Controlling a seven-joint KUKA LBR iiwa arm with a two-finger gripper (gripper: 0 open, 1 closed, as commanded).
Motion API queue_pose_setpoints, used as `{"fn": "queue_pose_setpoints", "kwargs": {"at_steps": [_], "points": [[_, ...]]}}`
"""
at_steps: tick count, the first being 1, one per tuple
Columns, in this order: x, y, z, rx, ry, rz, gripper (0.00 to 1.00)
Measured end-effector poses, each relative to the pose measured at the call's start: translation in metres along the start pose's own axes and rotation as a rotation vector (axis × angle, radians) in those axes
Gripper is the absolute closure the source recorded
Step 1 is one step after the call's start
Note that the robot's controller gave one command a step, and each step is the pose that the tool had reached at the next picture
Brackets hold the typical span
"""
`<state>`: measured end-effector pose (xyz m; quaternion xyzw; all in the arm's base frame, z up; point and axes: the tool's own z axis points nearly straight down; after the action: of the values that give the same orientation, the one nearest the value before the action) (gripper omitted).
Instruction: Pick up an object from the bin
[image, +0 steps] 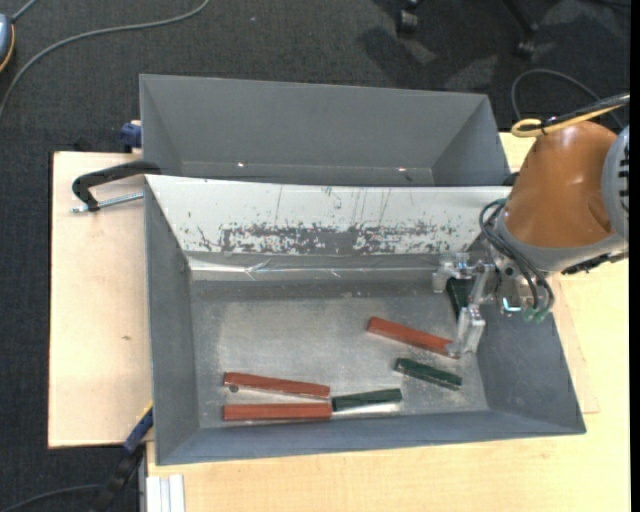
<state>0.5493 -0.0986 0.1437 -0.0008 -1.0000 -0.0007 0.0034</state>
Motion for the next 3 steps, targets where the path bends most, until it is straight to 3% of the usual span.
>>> {"fn": "queue_pose_setpoints", "kwargs": {"at_steps": [1,2,3], "points": [[0.015,0.037,0.076,-0.001,0.000,-0.132,0.00],[0.012,0.035,0.071,0.002,-0.010,-0.131,1.00],[0.010,0.041,-0.043,0.003,-0.022,-0.119,1.00]]}}
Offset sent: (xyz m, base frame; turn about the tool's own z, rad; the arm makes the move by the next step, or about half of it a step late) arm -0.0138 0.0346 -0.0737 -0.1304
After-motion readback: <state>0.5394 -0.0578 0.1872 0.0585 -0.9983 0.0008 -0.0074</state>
